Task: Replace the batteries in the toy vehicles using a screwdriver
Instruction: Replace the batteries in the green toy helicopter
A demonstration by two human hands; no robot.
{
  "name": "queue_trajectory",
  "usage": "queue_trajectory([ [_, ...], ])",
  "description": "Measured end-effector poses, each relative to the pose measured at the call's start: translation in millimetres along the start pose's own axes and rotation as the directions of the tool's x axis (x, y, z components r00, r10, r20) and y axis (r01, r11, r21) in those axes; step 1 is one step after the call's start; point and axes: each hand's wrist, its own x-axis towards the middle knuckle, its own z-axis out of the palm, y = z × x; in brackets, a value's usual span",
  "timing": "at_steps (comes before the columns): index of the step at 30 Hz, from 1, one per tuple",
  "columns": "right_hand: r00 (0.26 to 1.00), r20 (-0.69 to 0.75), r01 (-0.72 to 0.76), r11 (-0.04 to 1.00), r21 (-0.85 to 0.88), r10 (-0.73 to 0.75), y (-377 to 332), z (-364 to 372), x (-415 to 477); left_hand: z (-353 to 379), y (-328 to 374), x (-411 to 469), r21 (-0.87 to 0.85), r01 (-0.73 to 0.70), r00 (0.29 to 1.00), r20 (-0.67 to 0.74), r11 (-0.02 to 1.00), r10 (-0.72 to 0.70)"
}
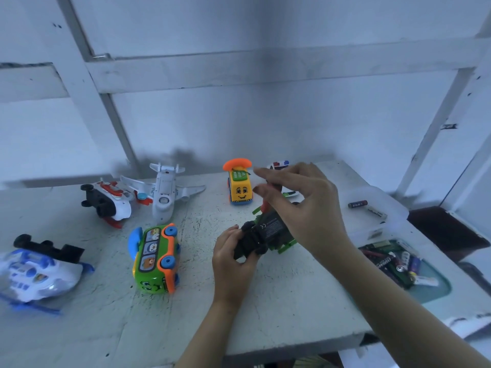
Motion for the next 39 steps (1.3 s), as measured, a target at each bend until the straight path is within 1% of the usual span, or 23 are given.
queue_trajectory([
  [2, 1.000, -0.004, 0.020, 0.999, -0.035, -0.021, 1.3, -1.6, 1.5, -0.3, 1.0, 0.4, 0.004, 0.001, 1.000, 0.004, 1.000, -0.001],
  [6, 0.995, 0.103, -0.011, 0.999, -0.036, 0.014, 1.1, -8.0, 5.2, 0.3, -1.5, 0.6, -0.007, 0.016, 1.000, 0.007, 1.000, -0.016],
  [10, 0.976, 0.195, -0.090, 0.996, -0.024, 0.094, 5.5, -12.1, 13.7, 0.8, -1.2, 0.6, -0.008, 0.019, 1.000, 0.012, 1.000, -0.019],
  [12, 0.977, 0.183, -0.113, 0.994, 0.004, 0.110, 8.6, -12.5, 14.5, 1.0, -0.5, 0.9, -0.012, 0.018, 1.000, 0.011, 1.000, -0.018],
  [14, 0.984, 0.116, -0.137, 0.991, 0.005, 0.135, 10.3, -13.4, 13.7, 1.2, -0.5, 0.8, -0.012, 0.020, 1.000, 0.012, 1.000, -0.020],
  [16, 0.990, 0.066, -0.126, 0.992, -0.009, 0.126, 11.1, -13.5, 12.9, 1.4, -1.0, 0.6, -0.007, 0.024, 1.000, 0.010, 1.000, -0.024],
  [18, 0.991, 0.051, -0.123, 0.992, -0.012, 0.124, 10.9, -12.6, 12.7, 1.5, -2.0, 0.6, -0.003, 0.026, 1.000, 0.010, 1.000, -0.026],
  [20, 0.989, 0.056, -0.135, 0.991, 0.002, 0.135, 11.6, -11.7, 12.4, 1.3, -2.7, 0.8, -0.005, 0.025, 1.000, 0.009, 1.000, -0.025],
  [23, 0.988, 0.122, -0.097, 0.995, 0.018, 0.094, 12.2, -8.9, 11.1, 1.0, -3.0, 1.3, 0.003, 0.020, 1.000, 0.012, 1.000, -0.020],
  [26, 0.982, 0.168, -0.099, 0.992, 0.084, 0.084, 8.3, -6.5, 8.6, 0.7, -2.6, 1.0, -0.004, 0.015, 1.000, 0.013, 1.000, -0.015],
  [30, 0.995, 0.054, -0.085, 0.991, 0.105, 0.080, 8.8, -0.8, 7.0, 0.7, -1.6, 1.4, 0.009, 0.018, 1.000, 0.011, 1.000, -0.018],
  [32, 0.998, 0.029, -0.066, 0.987, 0.147, 0.063, 9.2, 0.2, 7.7, 1.5, -2.6, 1.3, 0.019, 0.018, 1.000, 0.018, 1.000, -0.019],
  [33, 0.999, 0.026, -0.049, 0.990, 0.132, 0.046, 8.7, 1.3, 8.5, 1.6, -2.9, 1.4, 0.017, 0.023, 0.999, 0.022, 1.000, -0.023],
  [36, 0.998, 0.057, 0.000, 0.999, 0.053, -0.003, 9.2, 3.0, 12.0, 1.3, -3.8, 1.2, 0.010, 0.028, 0.999, 0.014, 1.000, -0.028],
  [39, 0.982, 0.187, -0.010, 0.999, 0.051, 0.001, 10.6, 1.9, 15.4, 1.1, -1.4, 1.3, 0.006, 0.023, 1.000, 0.011, 1.000, -0.023],
])
